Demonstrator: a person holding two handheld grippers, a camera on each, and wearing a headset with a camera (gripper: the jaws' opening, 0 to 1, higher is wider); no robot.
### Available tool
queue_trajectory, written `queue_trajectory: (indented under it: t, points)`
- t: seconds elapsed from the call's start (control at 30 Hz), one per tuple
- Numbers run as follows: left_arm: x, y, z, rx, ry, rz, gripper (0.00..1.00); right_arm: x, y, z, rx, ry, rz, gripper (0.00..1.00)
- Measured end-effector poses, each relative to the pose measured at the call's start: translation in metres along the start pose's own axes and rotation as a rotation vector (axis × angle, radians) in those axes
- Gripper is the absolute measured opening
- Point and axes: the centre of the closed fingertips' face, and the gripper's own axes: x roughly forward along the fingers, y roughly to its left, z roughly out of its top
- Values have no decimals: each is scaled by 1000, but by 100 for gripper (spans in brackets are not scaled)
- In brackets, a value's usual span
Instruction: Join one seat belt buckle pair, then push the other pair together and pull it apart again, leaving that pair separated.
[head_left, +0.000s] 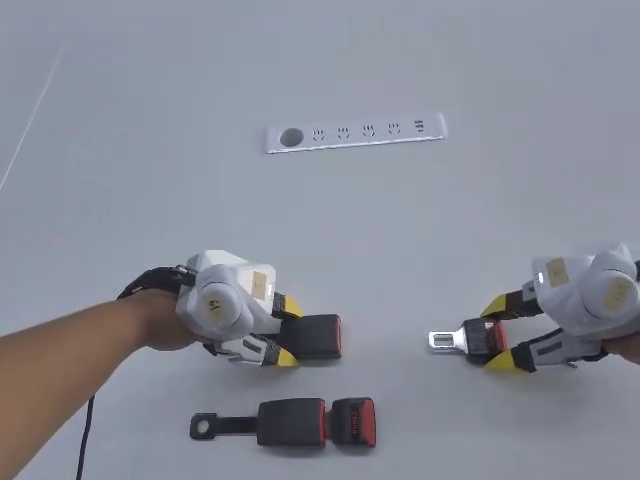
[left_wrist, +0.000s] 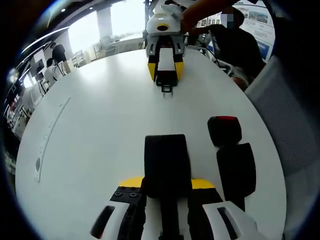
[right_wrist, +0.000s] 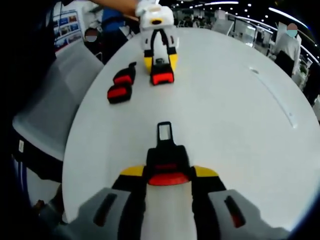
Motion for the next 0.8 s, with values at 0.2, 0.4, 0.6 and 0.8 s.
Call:
queue_trajectory:
  t: [0.2, 0.4, 0.6, 0.8]
  points:
    - [1, -1, 0, -4, 1, -4, 32, 7, -1, 11, -9, -17, 4, 36]
    - [1, 0, 0, -9, 6, -6, 32, 15, -1, 25, -25, -27, 14, 36]
    - [2, 0, 0, -14, 8, -5, 32, 23, -3, 36, -33, -28, 19, 35]
    - [2, 1, 1, -22, 11, -3, 32, 35, -1, 49, -45, -42, 27, 36]
